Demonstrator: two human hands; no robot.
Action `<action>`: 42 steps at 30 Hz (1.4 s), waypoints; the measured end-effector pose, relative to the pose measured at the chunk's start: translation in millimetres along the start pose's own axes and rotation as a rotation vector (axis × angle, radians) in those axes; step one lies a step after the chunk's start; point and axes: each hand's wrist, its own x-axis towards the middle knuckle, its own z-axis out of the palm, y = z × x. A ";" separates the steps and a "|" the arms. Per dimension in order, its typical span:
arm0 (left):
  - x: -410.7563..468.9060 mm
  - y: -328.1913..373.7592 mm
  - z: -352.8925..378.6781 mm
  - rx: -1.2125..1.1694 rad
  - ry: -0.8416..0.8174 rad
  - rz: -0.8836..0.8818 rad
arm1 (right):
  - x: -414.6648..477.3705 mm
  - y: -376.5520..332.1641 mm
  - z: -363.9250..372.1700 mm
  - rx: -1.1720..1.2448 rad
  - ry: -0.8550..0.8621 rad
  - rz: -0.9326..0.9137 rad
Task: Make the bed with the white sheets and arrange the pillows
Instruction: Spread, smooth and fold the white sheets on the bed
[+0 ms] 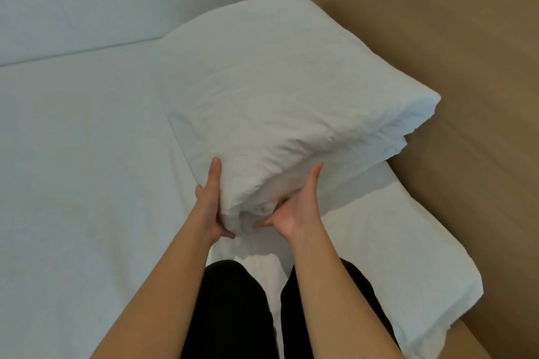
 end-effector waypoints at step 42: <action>94.4 42.9 -20.5 -0.067 0.010 0.429 | 1.0 -79.0 80.3 -2.172 0.292 -1.015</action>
